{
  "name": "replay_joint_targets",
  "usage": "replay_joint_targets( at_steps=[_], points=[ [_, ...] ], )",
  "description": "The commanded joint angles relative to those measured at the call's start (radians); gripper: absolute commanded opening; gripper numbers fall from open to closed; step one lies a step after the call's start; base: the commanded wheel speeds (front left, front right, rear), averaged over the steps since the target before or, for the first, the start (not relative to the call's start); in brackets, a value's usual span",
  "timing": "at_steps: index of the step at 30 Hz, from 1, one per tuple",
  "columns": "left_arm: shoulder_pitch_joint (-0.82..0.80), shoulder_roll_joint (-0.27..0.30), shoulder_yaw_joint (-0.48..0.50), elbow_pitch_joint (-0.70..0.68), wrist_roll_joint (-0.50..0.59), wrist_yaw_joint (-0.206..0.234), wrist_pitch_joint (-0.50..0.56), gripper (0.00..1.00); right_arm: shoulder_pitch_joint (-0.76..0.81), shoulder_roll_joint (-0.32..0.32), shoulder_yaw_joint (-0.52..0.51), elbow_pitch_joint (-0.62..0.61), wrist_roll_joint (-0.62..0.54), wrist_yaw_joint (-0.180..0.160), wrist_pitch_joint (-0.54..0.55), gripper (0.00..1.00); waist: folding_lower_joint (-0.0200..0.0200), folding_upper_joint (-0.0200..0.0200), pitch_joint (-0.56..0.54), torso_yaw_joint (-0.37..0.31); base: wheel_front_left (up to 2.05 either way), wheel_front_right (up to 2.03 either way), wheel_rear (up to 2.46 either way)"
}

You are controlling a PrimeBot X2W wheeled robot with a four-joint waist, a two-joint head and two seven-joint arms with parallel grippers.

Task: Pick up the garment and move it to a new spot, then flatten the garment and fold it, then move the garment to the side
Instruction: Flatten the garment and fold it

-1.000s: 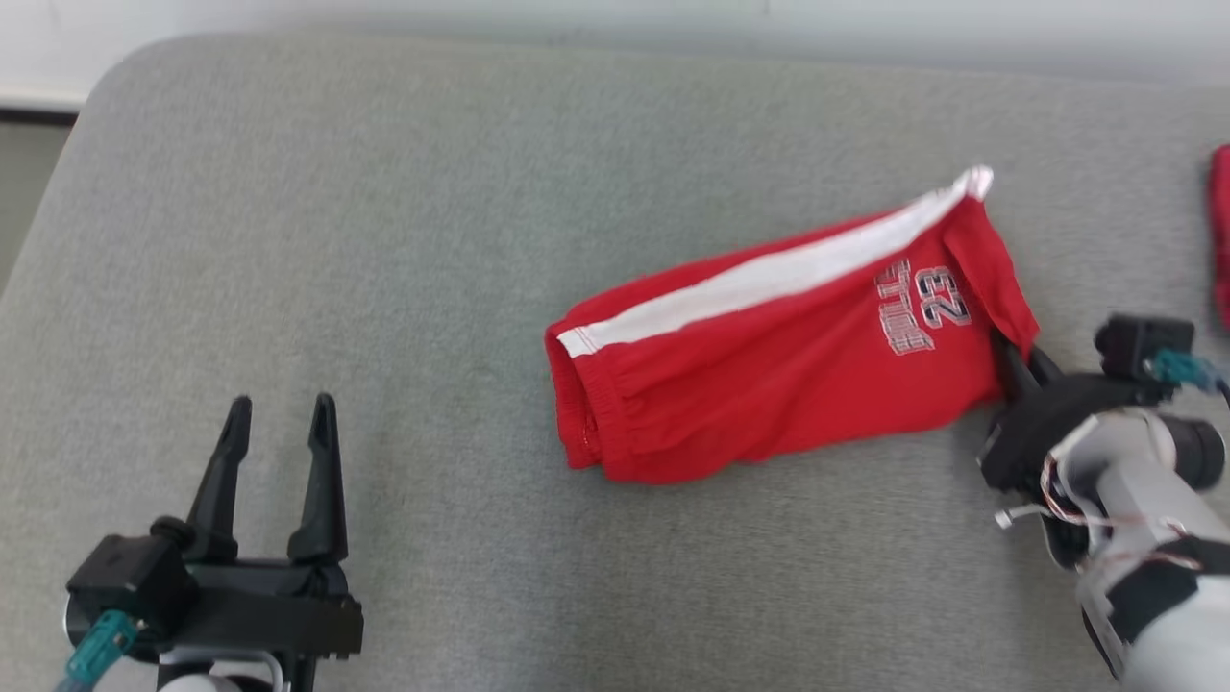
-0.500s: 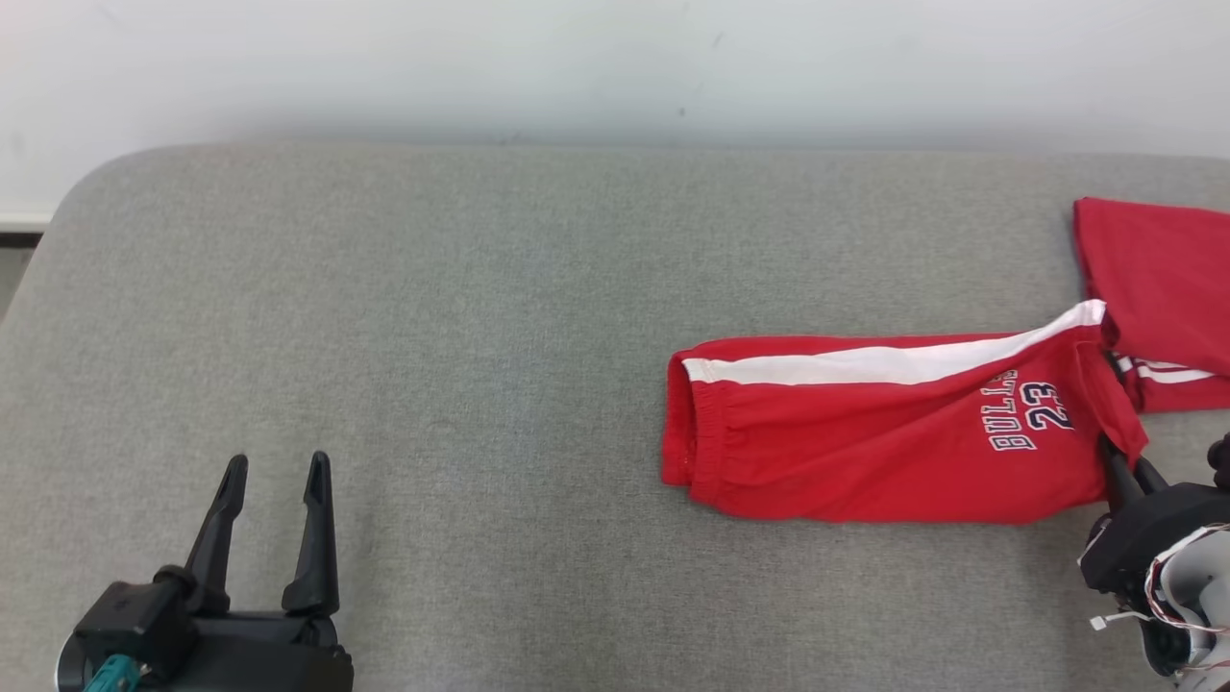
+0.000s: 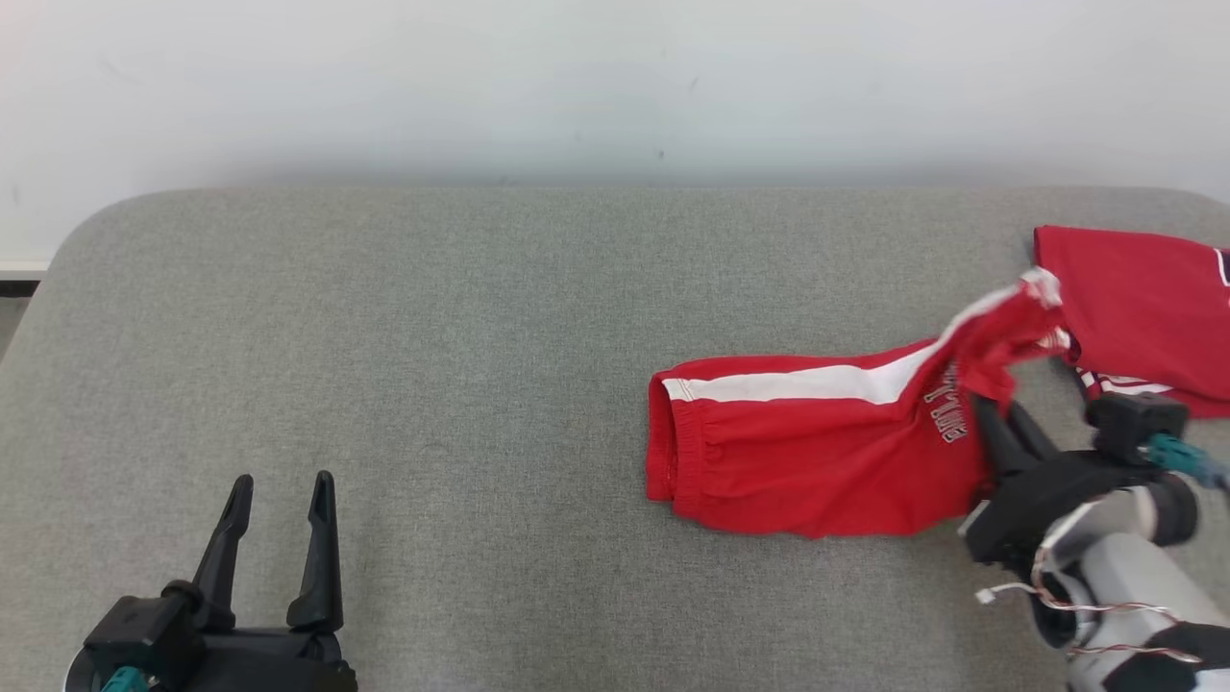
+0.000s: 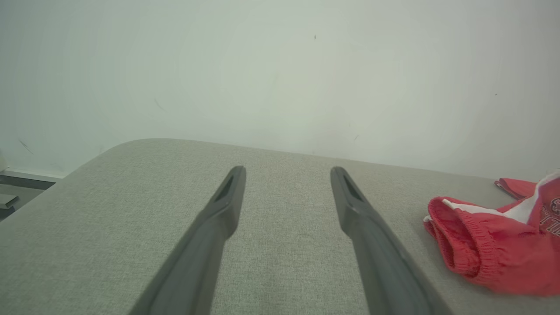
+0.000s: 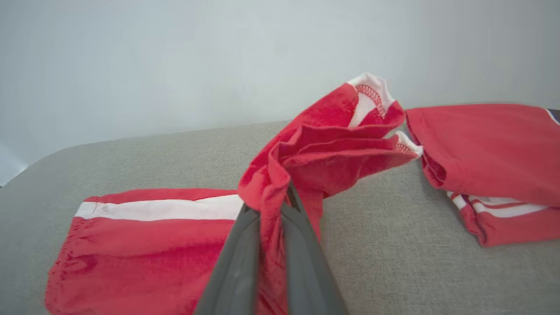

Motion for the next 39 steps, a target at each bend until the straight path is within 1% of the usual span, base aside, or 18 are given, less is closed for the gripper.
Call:
replay_joint_targets(
  at_steps=[1,7,10,11,13,16,22,29,34,35,36,39],
  points=[
    [0.012,-0.001,0.002,0.0,0.007,0.001,0.0,1.0,-0.004,0.017,0.013,-0.019,-0.015,-0.003,-0.003,0.0,0.0001,0.0001,-0.005,0.0,0.0,0.0,0.0],
    [0.008,-0.008,-0.006,0.003,0.001,0.001,0.0,1.0,0.017,0.084,0.077,-0.097,-0.052,-0.003,0.017,0.0,0.0001,0.0001,-0.009,0.015,0.0,0.0,0.0],
    [-0.001,-0.011,-0.01,0.004,-0.004,0.001,0.0,1.0,0.025,0.121,0.09,-0.111,-0.069,-0.003,0.016,0.0,0.0001,0.0001,-0.003,0.031,0.0,0.0,0.0],
    [-0.001,-0.011,-0.01,0.004,-0.004,0.001,0.0,1.0,0.025,0.121,0.09,-0.111,-0.069,-0.003,0.016,0.0,0.0001,0.0001,-0.003,0.031,0.0,0.0,0.0],
    [-0.008,-0.014,-0.013,0.004,-0.006,0.001,0.0,1.0,0.029,0.153,0.092,-0.111,-0.072,-0.003,0.009,0.0,0.0001,0.0001,0.004,0.042,0.0,0.0,0.0],
    [-0.019,-0.017,-0.017,0.007,-0.011,0.001,0.0,1.0,0.039,0.195,0.088,-0.099,-0.077,-0.003,0.001,0.0,0.0001,0.0001,0.017,0.061,0.0,0.0,0.0],
    [-0.026,-0.025,-0.024,0.014,-0.019,0.001,0.0,1.0,0.058,0.247,0.1,-0.052,-0.088,-0.003,-0.021,0.0,0.0001,0.0001,0.037,0.083,0.0,0.0,0.0],
    [-0.037,-0.03,-0.03,0.019,-0.022,0.001,0.0,1.0,0.052,0.294,0.133,-0.017,-0.069,-0.003,-0.06,0.0,0.0001,0.0001,0.05,0.086,0.0,0.0,0.0],
    [-0.046,-0.034,-0.04,0.028,-0.024,0.001,0.0,1.0,0.036,0.311,0.171,0.029,-0.057,-0.003,-0.077,0.0,0.0001,0.0001,0.053,0.089,0.0,0.0,0.0],
    [-0.046,-0.034,-0.04,0.029,-0.025,0.001,0.0,1.0,0.028,0.312,0.18,0.032,-0.068,-0.003,-0.081,0.47,0.0001,0.0001,0.053,0.088,0.0,0.0,0.0],
    [-0.046,-0.034,-0.042,0.031,-0.025,0.001,0.0,1.0,0.023,0.312,0.181,0.036,-0.073,-0.003,-0.083,1.0,0.0001,0.0001,0.053,0.088,0.0,0.0,0.0],
    [-0.043,-0.035,-0.039,0.033,-0.025,0.001,0.0,1.0,0.017,0.312,0.17,0.023,-0.09,-0.003,-0.087,1.0,0.0001,0.0001,0.05,0.082,0.0,0.0,0.0]
  ],
)
